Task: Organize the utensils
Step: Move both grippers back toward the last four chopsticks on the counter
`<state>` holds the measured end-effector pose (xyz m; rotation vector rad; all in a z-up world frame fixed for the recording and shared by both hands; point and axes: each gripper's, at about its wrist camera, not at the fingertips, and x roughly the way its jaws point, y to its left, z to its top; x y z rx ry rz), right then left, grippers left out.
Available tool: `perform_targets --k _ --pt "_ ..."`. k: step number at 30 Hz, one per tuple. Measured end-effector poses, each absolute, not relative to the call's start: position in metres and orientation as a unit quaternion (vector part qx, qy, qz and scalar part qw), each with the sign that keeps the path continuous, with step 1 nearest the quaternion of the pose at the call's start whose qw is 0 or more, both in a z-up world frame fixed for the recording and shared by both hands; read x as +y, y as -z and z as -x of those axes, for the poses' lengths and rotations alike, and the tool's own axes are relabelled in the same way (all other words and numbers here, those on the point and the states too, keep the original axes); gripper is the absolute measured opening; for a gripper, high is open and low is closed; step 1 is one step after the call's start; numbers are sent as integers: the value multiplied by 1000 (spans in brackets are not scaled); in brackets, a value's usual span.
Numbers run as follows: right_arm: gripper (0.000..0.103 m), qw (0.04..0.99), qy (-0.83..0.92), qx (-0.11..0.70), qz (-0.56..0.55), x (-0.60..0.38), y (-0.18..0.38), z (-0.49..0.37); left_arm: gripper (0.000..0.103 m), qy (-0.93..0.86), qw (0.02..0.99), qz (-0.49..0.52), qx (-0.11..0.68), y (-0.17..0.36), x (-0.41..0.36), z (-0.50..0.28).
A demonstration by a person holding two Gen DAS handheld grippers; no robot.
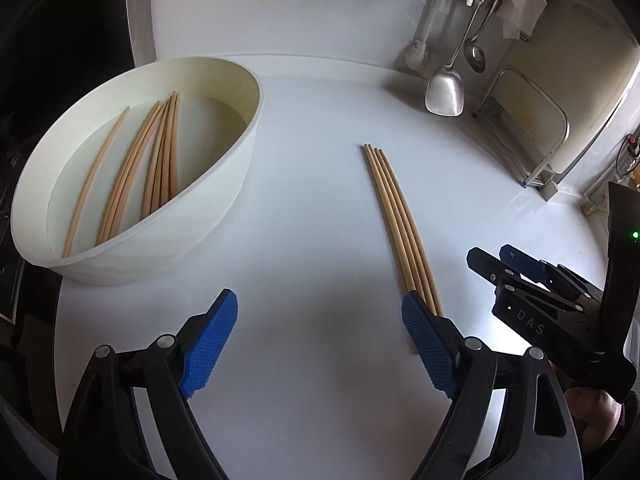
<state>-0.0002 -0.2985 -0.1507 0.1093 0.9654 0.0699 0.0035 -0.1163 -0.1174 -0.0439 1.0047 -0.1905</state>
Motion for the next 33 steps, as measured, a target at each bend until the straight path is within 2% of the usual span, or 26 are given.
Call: perform_targets --k 18,22,33 --pt "51 886 -43 460 -40 -276 175 -24 85 65 882 36 466 127 -104 -9" --pt "51 885 -40 461 -40 -275 176 -23 90 68 884 41 461 126 -103 -11" --pt "51 885 -31 464 -15 -267 180 -24 93 80 885 44 457 127 -104 -14"
